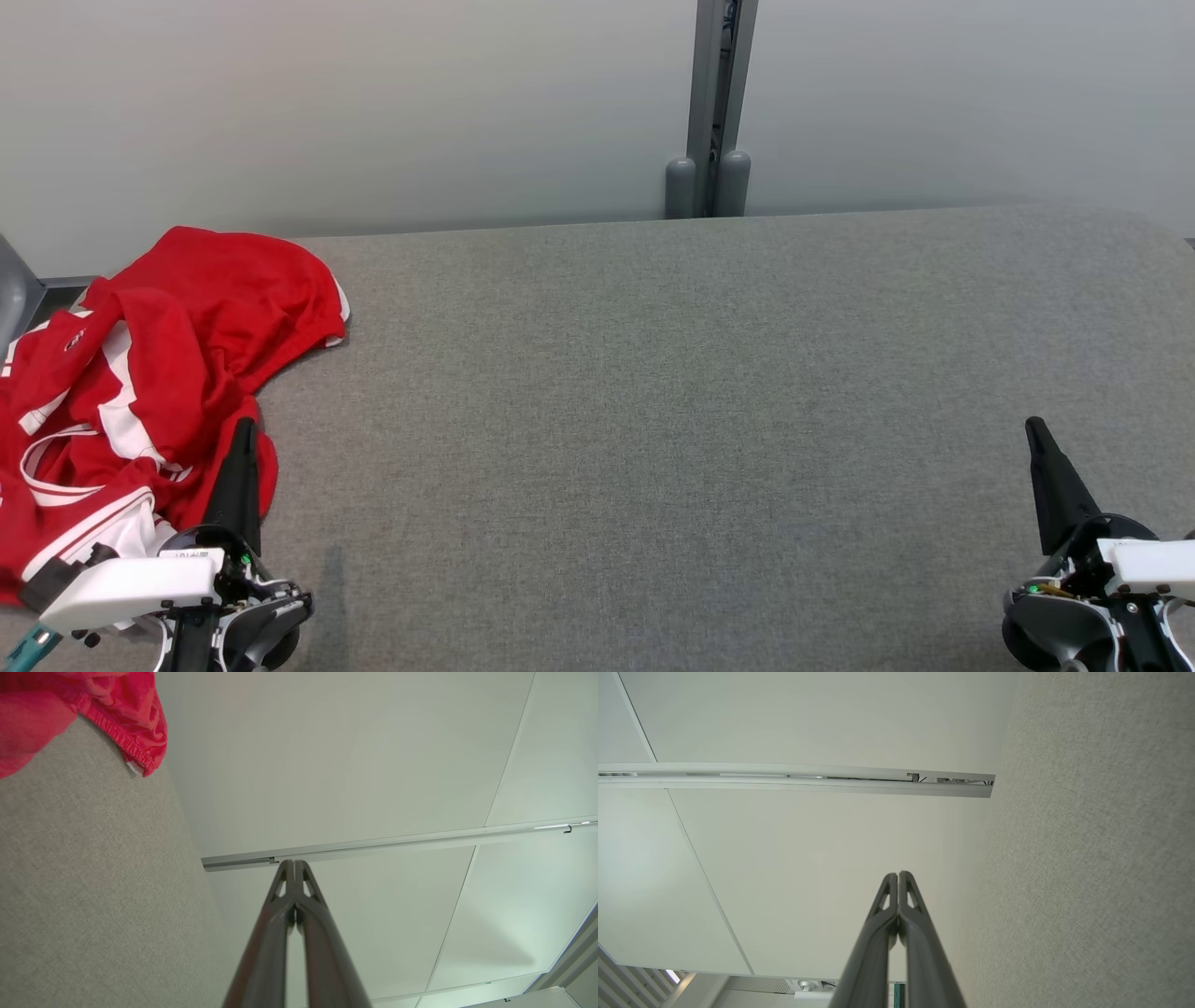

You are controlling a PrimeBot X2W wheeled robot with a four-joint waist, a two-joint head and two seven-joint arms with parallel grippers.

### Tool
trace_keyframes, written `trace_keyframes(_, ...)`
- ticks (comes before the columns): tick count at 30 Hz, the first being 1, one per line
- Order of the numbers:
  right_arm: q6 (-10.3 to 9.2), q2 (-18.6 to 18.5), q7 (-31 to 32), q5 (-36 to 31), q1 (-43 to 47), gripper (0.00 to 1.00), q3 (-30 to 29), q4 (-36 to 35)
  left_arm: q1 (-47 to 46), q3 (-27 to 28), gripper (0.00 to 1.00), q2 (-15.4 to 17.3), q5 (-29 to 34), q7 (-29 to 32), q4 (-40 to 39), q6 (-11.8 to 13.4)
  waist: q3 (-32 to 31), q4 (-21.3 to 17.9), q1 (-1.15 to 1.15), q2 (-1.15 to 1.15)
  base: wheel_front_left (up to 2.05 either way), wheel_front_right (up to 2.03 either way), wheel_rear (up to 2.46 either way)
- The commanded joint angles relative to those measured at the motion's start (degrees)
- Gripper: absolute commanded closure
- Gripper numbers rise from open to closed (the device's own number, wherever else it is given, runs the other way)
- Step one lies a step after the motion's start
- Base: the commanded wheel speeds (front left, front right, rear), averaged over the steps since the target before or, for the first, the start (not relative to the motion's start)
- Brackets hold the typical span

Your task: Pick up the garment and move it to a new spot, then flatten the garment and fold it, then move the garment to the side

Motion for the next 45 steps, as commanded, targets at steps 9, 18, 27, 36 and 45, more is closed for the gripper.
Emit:
trace_keyframes(9,0.03,-0.5,0.1,0.0,-0.2,1.00,0.0,0.1,-0.8,0.2,1.00,0.3,0.1,0.1,-0.1,-0.2,0.0,0.0,0.00,0.00,0.00,0.00,0.00)
trace_keyframes(18,-0.05,0.6,-0.2,0.0,1.1,0.00,0.2,1.1,1.1,-0.3,0.00,-0.5,0.0,-0.2,1.1,0.0,0.0,0.0,0.00,0.00,0.00,0.00,0.00)
trace_keyframes(27,-0.04,0.5,-2.9,-2.0,2.0,0.00,1.6,0.4,2.0,-2.8,0.00,-0.4,0.3,-2.7,0.1,0.0,0.0,0.0,0.00,0.00,0.00,0.00,0.00)
trace_keyframes(36,-0.02,0.3,-5.3,-13.5,2.4,0.00,2.2,-0.7,2.1,-5.4,0.00,0.8,4.7,-5.2,0.3,0.1,-0.1,0.1,0.00,0.00,0.00,0.00,0.00)
trace_keyframes(45,-0.01,0.2,-7.4,-28.1,3.3,0.00,2.7,-3.6,2.4,-6.3,0.00,1.0,15.0,-7.4,0.6,0.5,-0.3,0.2,0.00,0.00,0.00,0.00,0.00)
